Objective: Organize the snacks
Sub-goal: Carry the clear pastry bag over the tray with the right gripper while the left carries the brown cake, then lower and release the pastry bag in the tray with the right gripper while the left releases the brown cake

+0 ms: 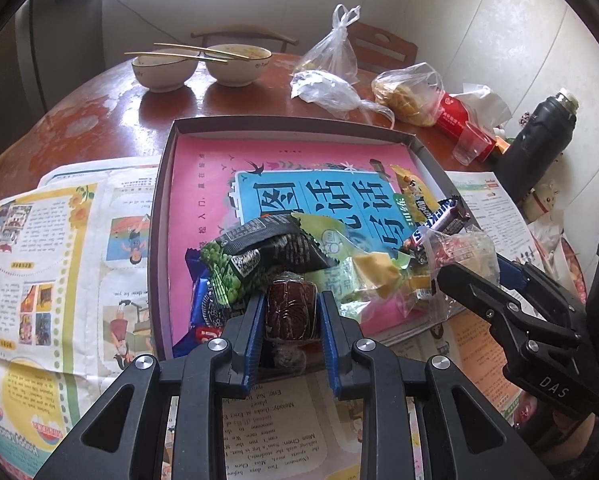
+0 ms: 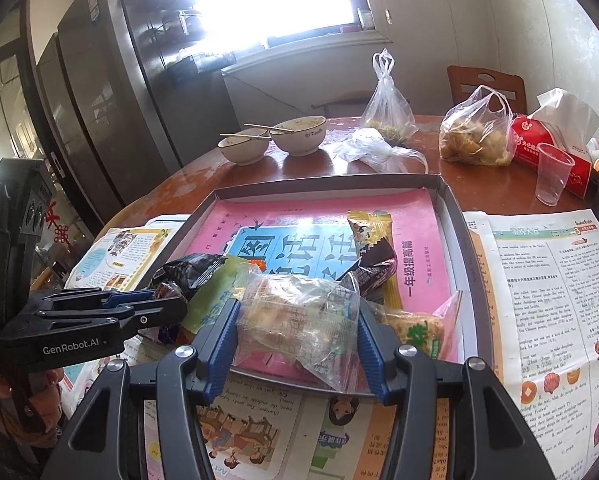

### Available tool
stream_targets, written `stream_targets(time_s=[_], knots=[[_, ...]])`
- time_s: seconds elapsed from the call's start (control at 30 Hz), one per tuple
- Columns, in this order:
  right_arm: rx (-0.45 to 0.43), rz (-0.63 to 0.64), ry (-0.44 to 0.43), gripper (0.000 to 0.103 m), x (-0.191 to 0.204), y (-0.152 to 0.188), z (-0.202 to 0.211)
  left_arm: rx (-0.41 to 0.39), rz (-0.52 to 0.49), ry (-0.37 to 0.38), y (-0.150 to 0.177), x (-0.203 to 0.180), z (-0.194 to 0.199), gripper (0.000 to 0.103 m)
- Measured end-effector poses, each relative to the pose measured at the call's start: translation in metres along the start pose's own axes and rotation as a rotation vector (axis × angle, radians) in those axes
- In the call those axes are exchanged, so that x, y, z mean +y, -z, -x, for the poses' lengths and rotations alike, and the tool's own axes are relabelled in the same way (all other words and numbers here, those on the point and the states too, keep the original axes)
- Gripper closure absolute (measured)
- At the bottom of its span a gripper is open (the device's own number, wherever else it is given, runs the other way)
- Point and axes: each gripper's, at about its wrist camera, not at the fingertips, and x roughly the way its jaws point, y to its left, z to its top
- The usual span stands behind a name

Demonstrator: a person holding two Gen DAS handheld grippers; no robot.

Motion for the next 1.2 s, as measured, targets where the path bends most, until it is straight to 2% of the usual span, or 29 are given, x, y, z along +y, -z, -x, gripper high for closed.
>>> stream_targets(time_s=[0.57, 1.0, 1.2], knots=[[0.037, 0.073, -0.025, 0.048, 0.017, 0.004, -0.019, 0.004, -0.018, -0.004, -0.003, -0.002, -0.004, 0.076], [0.029, 0.104, 0.027, 0.048, 0.018, 0.004, -0.027, 0.005, -0.017, -0.001, -0.003, -0.002, -0.004, 0.076], [0.032, 0.113, 0.008, 0.048, 0.020, 0.005, -0.028, 0.005, -0.016, -0.002, -0.003, -0.002, -0.004, 0.076]])
